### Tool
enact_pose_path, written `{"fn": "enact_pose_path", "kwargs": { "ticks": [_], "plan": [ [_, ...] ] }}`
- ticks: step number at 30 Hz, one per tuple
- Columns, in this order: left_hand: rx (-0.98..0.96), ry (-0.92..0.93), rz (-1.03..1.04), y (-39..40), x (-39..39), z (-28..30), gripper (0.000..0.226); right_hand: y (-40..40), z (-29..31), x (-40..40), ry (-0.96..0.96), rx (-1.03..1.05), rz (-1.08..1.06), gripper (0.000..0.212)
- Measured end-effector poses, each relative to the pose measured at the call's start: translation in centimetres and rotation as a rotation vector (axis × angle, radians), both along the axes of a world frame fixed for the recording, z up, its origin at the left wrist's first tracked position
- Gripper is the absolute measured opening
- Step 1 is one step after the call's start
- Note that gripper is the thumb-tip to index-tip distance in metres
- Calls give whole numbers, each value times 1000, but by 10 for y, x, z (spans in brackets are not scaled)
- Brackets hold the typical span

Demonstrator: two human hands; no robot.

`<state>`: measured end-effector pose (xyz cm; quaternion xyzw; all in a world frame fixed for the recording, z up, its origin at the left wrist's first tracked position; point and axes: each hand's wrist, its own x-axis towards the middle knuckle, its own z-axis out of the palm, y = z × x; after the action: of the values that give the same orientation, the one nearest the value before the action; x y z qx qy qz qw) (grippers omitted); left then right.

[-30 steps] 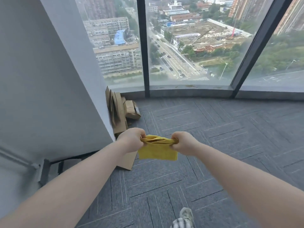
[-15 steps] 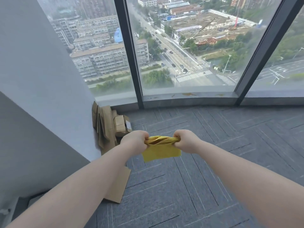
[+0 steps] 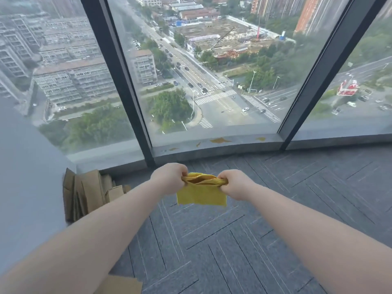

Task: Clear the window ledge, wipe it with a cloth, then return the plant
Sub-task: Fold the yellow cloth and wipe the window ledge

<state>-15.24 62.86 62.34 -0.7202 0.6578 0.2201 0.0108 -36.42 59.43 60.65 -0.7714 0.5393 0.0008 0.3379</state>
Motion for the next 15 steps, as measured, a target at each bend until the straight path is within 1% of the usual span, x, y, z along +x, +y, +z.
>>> {"fn": "enact_pose_path", "kwargs": {
  "ticks": [8,11,15],
  "plan": [
    [31,-8,25,-149,23,-16,8,-160,-24,30,3,37,-7,14],
    [66,-31,87,-193,39,-25,4,-224,-37,54,-16,80,35,15],
    [81,-56,157,-253,70,-33,8,-298,-43,93,-11,96,128,17]
  ]
}}
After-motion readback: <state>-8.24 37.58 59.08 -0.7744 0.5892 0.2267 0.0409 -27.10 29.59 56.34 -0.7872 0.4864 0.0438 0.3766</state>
